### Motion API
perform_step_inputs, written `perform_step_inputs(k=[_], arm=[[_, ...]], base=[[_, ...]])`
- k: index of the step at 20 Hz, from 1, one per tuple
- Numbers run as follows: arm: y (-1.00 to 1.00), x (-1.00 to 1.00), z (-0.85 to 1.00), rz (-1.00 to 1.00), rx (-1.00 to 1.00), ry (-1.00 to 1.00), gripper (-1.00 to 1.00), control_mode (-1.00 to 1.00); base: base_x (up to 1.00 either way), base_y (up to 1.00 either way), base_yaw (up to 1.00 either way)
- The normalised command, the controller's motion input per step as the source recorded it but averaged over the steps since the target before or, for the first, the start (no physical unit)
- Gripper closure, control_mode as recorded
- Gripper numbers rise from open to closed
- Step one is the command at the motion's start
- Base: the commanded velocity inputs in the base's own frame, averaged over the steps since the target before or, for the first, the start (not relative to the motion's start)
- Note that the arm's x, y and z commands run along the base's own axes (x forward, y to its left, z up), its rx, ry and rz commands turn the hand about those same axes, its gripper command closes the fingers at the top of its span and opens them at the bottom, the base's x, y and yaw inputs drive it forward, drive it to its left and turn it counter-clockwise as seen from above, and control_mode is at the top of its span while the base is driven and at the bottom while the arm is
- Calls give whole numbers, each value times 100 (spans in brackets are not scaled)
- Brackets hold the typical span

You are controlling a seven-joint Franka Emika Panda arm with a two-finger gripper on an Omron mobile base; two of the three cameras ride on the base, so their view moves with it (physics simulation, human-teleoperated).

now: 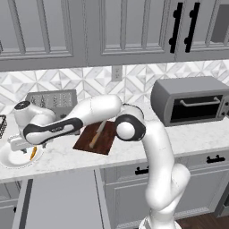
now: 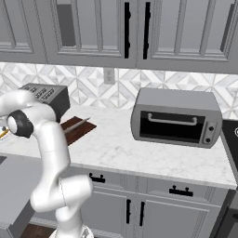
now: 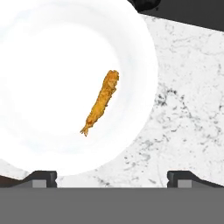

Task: Pick up the knife from the drawer and place it on the cutting board. Then place the meat from the plate to the cutting board.

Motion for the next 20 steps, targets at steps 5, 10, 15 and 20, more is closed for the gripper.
perform_step_inputs(k=[5, 10, 15, 20], arm=[[1, 14, -17, 0, 0, 0, -100, -100], [0, 13, -23, 0, 0, 0, -100, -100], [0, 20, -16, 0, 0, 0, -100, -100], [12, 22, -4, 0, 0, 0, -100, -100]], base=[[0, 0, 0], [0, 0, 0], [0, 0, 0], [0, 0, 0]])
